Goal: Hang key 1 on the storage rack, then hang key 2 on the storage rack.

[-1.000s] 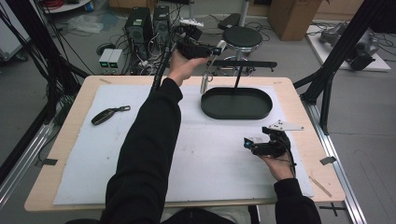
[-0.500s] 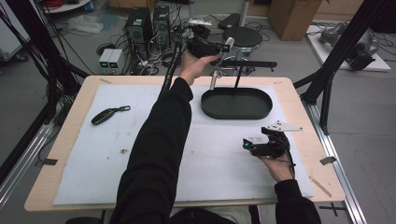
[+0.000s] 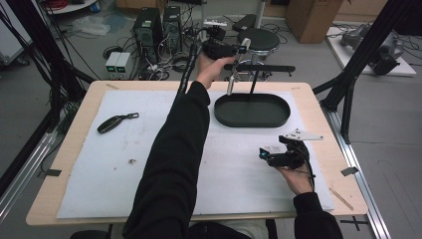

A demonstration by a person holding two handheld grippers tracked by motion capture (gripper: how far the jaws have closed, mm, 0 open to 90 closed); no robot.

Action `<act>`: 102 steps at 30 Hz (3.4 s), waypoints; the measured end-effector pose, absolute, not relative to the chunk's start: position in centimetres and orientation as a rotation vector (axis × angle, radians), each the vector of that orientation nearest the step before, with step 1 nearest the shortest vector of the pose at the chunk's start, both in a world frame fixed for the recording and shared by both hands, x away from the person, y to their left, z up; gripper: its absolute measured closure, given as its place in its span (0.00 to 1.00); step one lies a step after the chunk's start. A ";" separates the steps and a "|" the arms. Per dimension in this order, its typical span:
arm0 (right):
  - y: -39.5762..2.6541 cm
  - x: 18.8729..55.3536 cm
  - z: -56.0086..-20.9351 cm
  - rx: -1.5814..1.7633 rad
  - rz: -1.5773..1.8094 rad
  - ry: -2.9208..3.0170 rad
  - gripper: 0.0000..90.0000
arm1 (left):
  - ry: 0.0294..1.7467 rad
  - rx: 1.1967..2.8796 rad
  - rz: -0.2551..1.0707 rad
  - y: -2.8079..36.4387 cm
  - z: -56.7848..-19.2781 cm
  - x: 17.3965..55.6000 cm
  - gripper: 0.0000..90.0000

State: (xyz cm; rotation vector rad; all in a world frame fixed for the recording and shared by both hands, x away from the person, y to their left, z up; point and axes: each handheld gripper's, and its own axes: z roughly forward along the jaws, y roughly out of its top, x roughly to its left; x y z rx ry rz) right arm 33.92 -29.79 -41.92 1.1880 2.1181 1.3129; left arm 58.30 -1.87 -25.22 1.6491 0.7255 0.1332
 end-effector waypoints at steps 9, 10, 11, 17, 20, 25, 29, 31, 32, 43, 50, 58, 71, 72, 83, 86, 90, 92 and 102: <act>-29.7 33.8 -41.9 1.188 1.305 2.121 0.01 | 0.760 1.631 0.201 -1.9 -26.1 59.3 0.83; -29.7 33.8 -41.9 1.183 1.303 2.122 0.01 | 0.762 1.623 0.211 -1.9 -26.1 59.3 0.83; -29.7 33.8 -41.9 1.184 1.306 2.120 0.01 | 0.762 1.619 0.220 -2.0 -26.1 59.3 0.83; -29.8 33.7 -41.8 1.181 1.305 2.118 0.01 | 0.811 1.590 0.354 -2.0 -25.9 59.3 0.83; -29.8 33.6 -41.8 1.180 1.306 2.117 0.01 | 0.846 1.572 0.350 -1.8 -25.9 59.4 0.83; -29.9 33.6 -41.9 1.183 1.304 2.120 0.01 | 0.848 1.576 0.267 -1.1 -26.1 59.7 0.82; -30.0 33.5 -41.8 1.182 1.309 2.118 0.01 | 0.873 1.576 0.220 -0.3 -26.0 59.7 0.65; -30.0 33.5 -41.8 1.180 1.308 2.117 0.01 | 0.879 1.575 0.219 0.1 -25.9 59.5 0.51; -29.9 33.5 -41.8 1.177 1.310 2.116 0.01 | 0.878 1.577 0.218 0.4 -25.9 59.3 0.47; -29.7 33.5 -41.8 1.181 1.313 2.118 0.01 | 0.855 1.672 0.233 2.4 -24.9 58.1 0.02; -29.6 33.5 -41.8 1.180 1.308 2.119 0.01 | 0.815 1.768 0.284 3.1 -24.8 57.0 0.02; -29.5 33.5 -41.9 1.171 1.292 2.126 0.01 | 0.785 1.790 0.306 4.5 -25.5 55.7 0.02; -29.5 33.5 -41.9 1.172 1.283 2.132 0.01 | 0.774 1.883 0.348 7.8 -26.8 53.6 0.02; -29.5 33.6 -42.0 1.168 1.279 2.133 0.01 | 0.777 1.887 0.353 8.1 -26.8 53.5 0.02; -29.4 33.6 -42.0 1.169 1.275 2.136 0.01 | 0.845 1.894 0.385 12.0 -27.5 52.8 0.02; -29.3 33.6 -42.0 1.172 1.271 2.136 0.01 | 0.868 1.898 0.390 13.3 -27.7 52.7 0.02; -29.3 33.6 -42.0 1.168 1.268 2.138 0.01 | 0.911 1.901 0.394 15.2 -28.1 52.7 0.02; -29.3 33.6 -42.0 1.166 1.267 2.139 0.01 | 0.936 1.889 0.398 16.2 -28.3 52.6 0.02; -29.1 33.6 -42.2 1.148 1.217 2.156 0.01 | 0.976 1.894 0.364 19.5 -29.7 52.0 0.02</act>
